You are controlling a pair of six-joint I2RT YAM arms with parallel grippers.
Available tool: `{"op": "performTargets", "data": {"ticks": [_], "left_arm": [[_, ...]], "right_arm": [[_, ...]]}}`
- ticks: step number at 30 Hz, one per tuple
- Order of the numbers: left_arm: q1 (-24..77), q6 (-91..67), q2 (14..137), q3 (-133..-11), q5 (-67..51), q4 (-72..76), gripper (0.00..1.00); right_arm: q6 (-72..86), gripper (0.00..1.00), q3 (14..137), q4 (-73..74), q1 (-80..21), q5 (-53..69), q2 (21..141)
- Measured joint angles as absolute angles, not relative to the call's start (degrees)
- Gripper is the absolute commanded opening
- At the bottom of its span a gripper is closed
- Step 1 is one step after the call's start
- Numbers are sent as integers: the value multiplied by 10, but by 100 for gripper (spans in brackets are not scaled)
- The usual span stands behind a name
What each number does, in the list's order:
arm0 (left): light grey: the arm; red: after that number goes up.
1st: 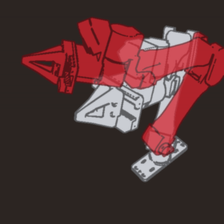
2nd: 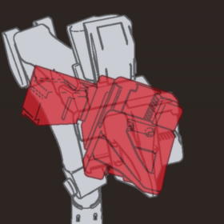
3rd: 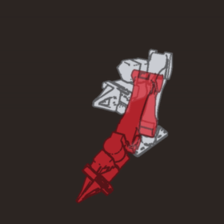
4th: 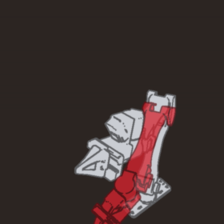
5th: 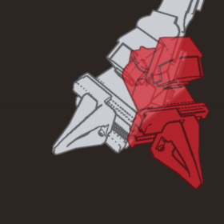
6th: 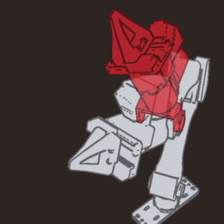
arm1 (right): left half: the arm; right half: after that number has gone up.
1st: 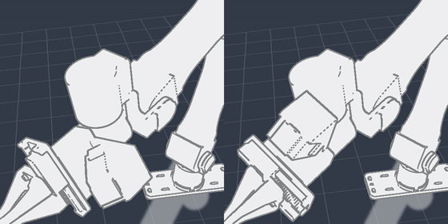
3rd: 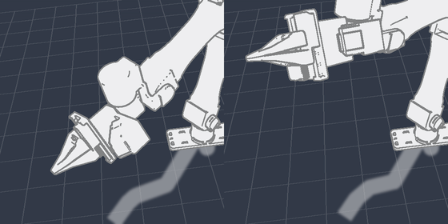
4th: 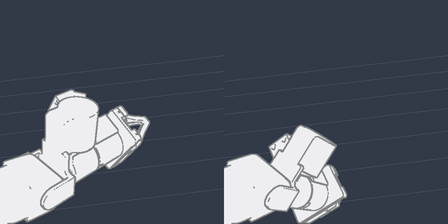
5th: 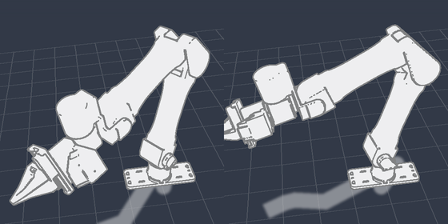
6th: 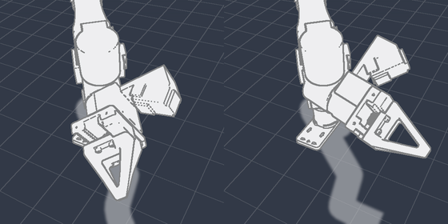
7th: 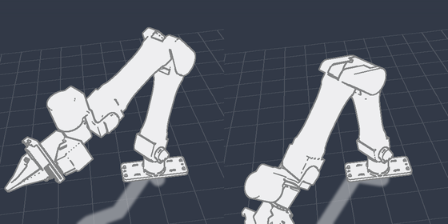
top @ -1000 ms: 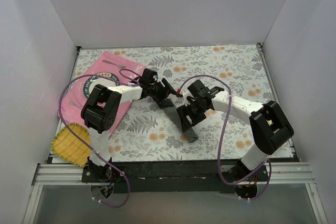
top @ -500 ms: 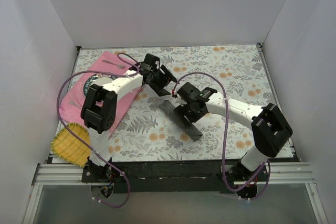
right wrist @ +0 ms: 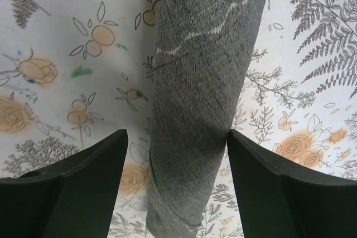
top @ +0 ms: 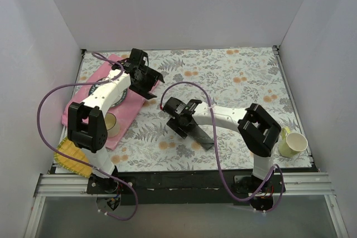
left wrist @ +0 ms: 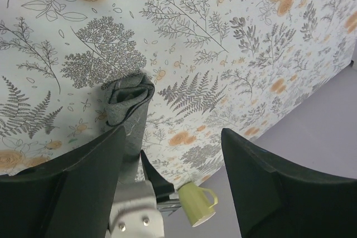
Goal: Fold the napkin, place the utensils inside, and roll it up
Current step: Roll the napkin with the utensil
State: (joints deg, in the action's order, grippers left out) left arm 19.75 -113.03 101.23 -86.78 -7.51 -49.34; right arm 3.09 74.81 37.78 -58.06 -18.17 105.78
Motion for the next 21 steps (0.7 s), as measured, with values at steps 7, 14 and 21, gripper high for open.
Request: {"op": "performTargets", "data": {"ticks": [7,14,21], "left_arm": [[192,-1134,981,-866,-65,-510,69],[190,-1130,978,-853,-65,-510,69],[185,-1108,971,-829,-80,-485,68]], "right_arm": [[28,68,753,369,-586,-230,1092],[35,47,749,350,-590,-260,1100],[43,16,745,341,-578,-237,1101]]}}
